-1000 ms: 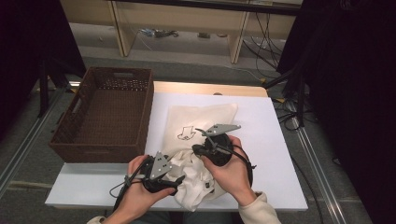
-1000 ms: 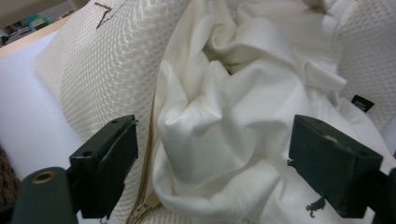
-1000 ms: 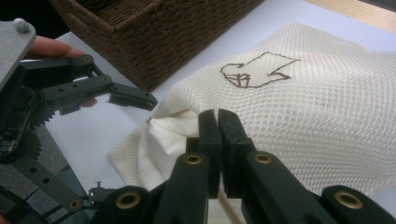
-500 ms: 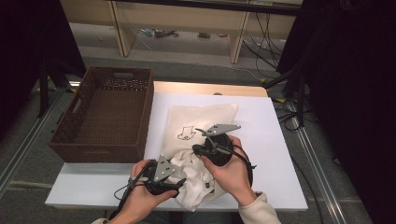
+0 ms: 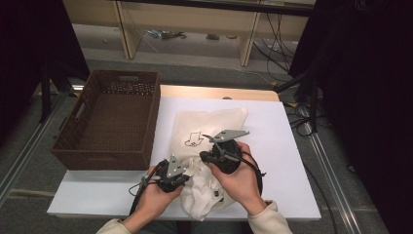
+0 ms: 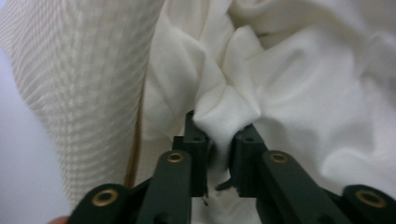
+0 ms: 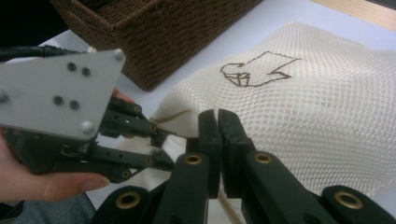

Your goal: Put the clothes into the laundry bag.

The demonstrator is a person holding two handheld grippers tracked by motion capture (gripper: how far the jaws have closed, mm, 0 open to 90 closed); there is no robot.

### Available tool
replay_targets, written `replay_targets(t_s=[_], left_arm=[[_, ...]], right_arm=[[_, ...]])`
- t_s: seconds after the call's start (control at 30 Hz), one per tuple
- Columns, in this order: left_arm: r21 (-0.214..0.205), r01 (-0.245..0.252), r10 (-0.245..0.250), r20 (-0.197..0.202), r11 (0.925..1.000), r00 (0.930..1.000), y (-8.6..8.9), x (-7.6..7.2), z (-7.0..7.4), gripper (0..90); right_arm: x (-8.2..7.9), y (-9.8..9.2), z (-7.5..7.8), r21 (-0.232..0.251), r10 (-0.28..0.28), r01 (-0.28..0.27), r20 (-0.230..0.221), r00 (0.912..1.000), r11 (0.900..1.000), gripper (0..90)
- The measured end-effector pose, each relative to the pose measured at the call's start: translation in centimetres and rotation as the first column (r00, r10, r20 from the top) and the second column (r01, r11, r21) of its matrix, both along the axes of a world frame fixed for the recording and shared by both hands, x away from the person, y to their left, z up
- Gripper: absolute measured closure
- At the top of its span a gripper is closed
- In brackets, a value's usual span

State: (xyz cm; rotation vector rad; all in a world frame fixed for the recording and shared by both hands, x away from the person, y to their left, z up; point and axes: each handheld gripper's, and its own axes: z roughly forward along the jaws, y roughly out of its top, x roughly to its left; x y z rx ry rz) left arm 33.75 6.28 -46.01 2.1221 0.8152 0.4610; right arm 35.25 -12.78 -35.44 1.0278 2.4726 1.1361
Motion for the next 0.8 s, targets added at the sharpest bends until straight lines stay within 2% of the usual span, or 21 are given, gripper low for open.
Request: replay_targets(t_s=[0.03, 0.1, 0.17, 0.2, 0.23, 0.27, 0.3, 0.33, 0.43, 0.47, 0.5, 0.53, 0.57, 0.6, 0.63, 0.67, 0.7, 0.73, 0.77, 0.8], left_arm=[[-0.028, 0.0, -0.001, -0.012, 0.9996, 0.9999, -0.2, -0.2, 0.4, 80.6], [-0.077, 0.003, -0.004, -0.01, 0.997, 0.9999, -0.5, -0.3, 1.0, 82.5], [-0.095, 0.012, -0.01, 0.012, 0.9955, 0.9999, -0.8, -0.4, 2.0, 83.1], [-0.131, -0.001, 0.002, 0.008, 0.9914, 1.0, -1.2, -0.3, 2.3, 83.2], [-0.134, -0.006, 0.008, 0.011, 0.9909, 0.9999, -1.4, 0.0, 2.6, 83.2], [-0.13, -0.004, 0.007, 0.021, 0.9915, 0.9998, -1.5, 0.2, 2.7, 83.2], [-0.111, -0.002, 0.006, 0.035, 0.9938, 0.9994, -1.6, 0.5, 2.8, 83.2], [-0.13, -0.022, 0.026, 0.024, 0.9913, 0.9994, -1.9, 0.7, 2.8, 83.2], [-0.093, -0.016, 0.021, 0.053, 0.9955, 0.9984, -2.1, 1.6, 2.9, 83.2], [-0.096, -0.035, 0.04, 0.048, 0.9948, 0.998, -2.3, 2.0, 2.8, 83.2], [-0.076, -0.03, 0.034, 0.062, 0.9967, 0.9975, -2.3, 2.6, 2.7, 83.2], [-0.08, -0.042, 0.047, 0.066, 0.996, 0.9967, -2.5, 2.8, 2.5, 83.1], [-0.07, -0.049, 0.053, 0.067, 0.9964, 0.9964, -2.6, 3.1, 2.3, 83.0], [-0.081, -0.067, 0.072, 0.06, 0.9944, 0.9956, -2.8, 3.3, 1.9, 82.8], [-0.067, -0.055, 0.06, 0.063, 0.9962, 0.9962, -2.9, 3.4, 1.8, 82.3], [-0.104, -0.073, 0.081, 0.069, 0.9919, 0.9944, -3.3, 3.3, 1.4, 81.7], [-0.037, -0.035, 0.037, 0.066, 0.9987, 0.9971, -2.9, 3.1, 1.6, 80.2], [-0.02, -0.02, 0.021, 0.065, 0.9996, 0.9977, -2.7, 3.1, 1.7, 76.8], [-0.053, -0.037, 0.041, 0.069, 0.9979, 0.9968, -2.8, 2.8, 1.6, 73.2], [-0.049, -0.026, 0.029, 0.059, 0.9985, 0.9978, -2.5, 2.6, 1.8, 67.3]], right_arm=[[0.0, 0.0, 0.0, 0.003, -0.002, 0.002, -0.003, 1.0, 1.0, 89.9], [-0.1, 0.1, 0.1, -0.002, -0.003, 0.003, -0.001, 1.0, 1.0, 89.9], [-0.1, 0.2, 0.1, 0.007, -0.001, 0.001, 0.0, 1.0, 1.0, 89.9], [-0.2, 0.2, 0.1, 0.008, -0.002, 0.002, -0.002, 1.0, 1.0, 90.0], [-0.2, 0.2, 0.1, 0.009, -0.005, 0.005, -0.002, 1.0, 1.0, 90.0], [-0.2, 0.2, 0.1, 0.011, -0.005, 0.005, 0.003, 1.0, 0.9999, 90.0], [-0.4, 0.3, 0.2, 0.007, -0.033, 0.033, -0.012, 0.9994, 0.9994, 90.0], [-0.4, 0.3, 0.3, 0.016, -0.013, 0.013, -0.012, 0.9998, 0.9998, 90.0], [-0.4, 0.3, 0.3, 0.02, -0.009, 0.01, -0.015, 0.9998, 0.9998, 90.0], [-0.4, 0.3, 0.3, 0.022, -0.01, 0.011, -0.017, 0.9998, 0.9997, 90.0], [-0.4, 0.3, 0.3, 0.024, -0.015, 0.016, -0.018, 0.9997, 0.9996, 90.0], [-0.2, 0.2, 0.2, 0.023, -0.008, 0.008, -0.003, 1.0, 0.9997, 90.0], [-0.3, 0.3, 0.1, 0.034, -0.03, 0.03, -0.002, 0.9995, 0.999, 90.0], [-0.2, 0.1, 0.2, 0.023, -0.018, 0.019, -0.012, 0.9998, 0.9996, 90.0], [-0.3, 0.1, 0.2, 0.026, -0.046, 0.047, -0.043, 0.998, 0.9986, 90.0], [-0.2, 0.1, 0.1, 0.031, -0.046, 0.048, -0.042, 0.998, 0.9984, 90.0], [-0.2, 0.0, 0.1, 0.039, -0.051, 0.054, -0.052, 0.9973, 0.9978, 90.0], [-0.1, -0.2, 0.2, 0.035, -0.048, 0.049, -0.048, 0.9977, 0.9982, 90.0], [0.0, -0.3, 0.1, 0.031, -0.029, 0.03, -0.032, 0.9991, 0.9991, 90.0], [-0.1, -0.3, 0.2, 0.035, -0.04, 0.041, -0.04, 0.9984, 0.9985, 90.0]])
